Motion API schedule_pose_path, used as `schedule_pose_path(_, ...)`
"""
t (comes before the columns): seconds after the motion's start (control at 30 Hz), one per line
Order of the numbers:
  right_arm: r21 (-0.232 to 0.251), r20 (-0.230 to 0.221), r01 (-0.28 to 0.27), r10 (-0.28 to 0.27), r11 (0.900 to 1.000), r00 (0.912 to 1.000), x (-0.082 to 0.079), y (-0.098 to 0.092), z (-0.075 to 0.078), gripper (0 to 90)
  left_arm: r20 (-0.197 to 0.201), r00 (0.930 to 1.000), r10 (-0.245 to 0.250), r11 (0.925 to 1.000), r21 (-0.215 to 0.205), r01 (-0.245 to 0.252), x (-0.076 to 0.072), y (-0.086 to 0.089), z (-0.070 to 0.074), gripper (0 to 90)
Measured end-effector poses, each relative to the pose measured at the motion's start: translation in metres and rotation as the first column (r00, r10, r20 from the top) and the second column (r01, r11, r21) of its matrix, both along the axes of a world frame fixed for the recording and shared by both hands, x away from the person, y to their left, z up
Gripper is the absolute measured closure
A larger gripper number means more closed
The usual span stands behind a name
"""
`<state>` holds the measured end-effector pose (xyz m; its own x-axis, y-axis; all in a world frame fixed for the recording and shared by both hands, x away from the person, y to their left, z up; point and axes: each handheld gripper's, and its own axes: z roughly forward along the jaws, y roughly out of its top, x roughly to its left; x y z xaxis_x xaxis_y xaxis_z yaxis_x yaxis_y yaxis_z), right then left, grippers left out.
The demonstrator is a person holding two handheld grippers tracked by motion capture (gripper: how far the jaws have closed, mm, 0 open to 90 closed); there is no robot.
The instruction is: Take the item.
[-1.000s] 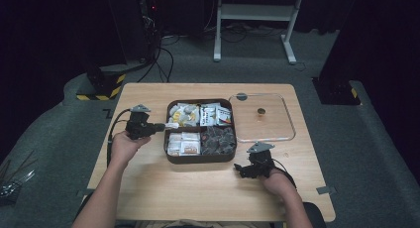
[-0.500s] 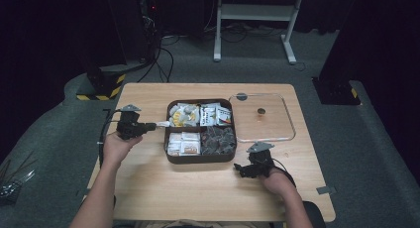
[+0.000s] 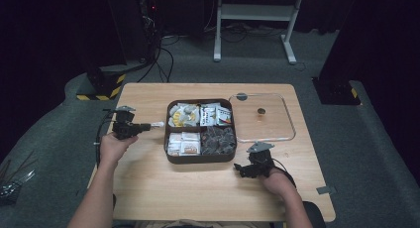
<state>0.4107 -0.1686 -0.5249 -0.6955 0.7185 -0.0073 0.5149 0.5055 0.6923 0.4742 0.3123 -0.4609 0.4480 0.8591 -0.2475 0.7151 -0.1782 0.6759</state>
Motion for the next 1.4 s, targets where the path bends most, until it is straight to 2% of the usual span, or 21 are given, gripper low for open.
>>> schedule_pose_path(0.17, 0.001, -0.001, 0.001, -0.001, 1.000, 1.0000, 0.000, 0.000, 0.000, 7.7, -0.045, 0.9989, 0.011, 0.9998, 0.020, -0.010, 0.006, 0.002, -0.012, 87.5)
schedule_pose_path(0.5, 0.001, 0.000, 0.000, 0.000, 1.000, 1.0000, 0.000, 0.000, 0.000, 7.8, -0.086, 0.9961, 0.018, 0.9990, 0.042, -0.015, 0.013, -0.001, -0.025, 87.5)
schedule_pose_path(1.1, 0.000, 0.001, -0.001, 0.001, 1.000, 1.0000, -0.001, -0.001, 0.000, 7.8, -0.099, 0.9950, -0.017, 0.9966, 0.078, 0.024, 0.017, -0.009, -0.034, 85.0)
schedule_pose_path(1.3, 0.000, 0.001, -0.001, 0.001, 1.000, 1.0000, -0.001, -0.001, 0.000, 7.8, -0.091, 0.9958, -0.015, 0.9971, 0.073, 0.022, 0.017, -0.009, -0.033, 79.8)
schedule_pose_path(1.4, 0.000, 0.001, -0.001, 0.001, 1.000, 1.0000, -0.001, -0.001, 0.000, 7.8, -0.075, 0.9972, -0.006, 0.9975, 0.070, 0.011, 0.016, -0.007, -0.030, 72.5)
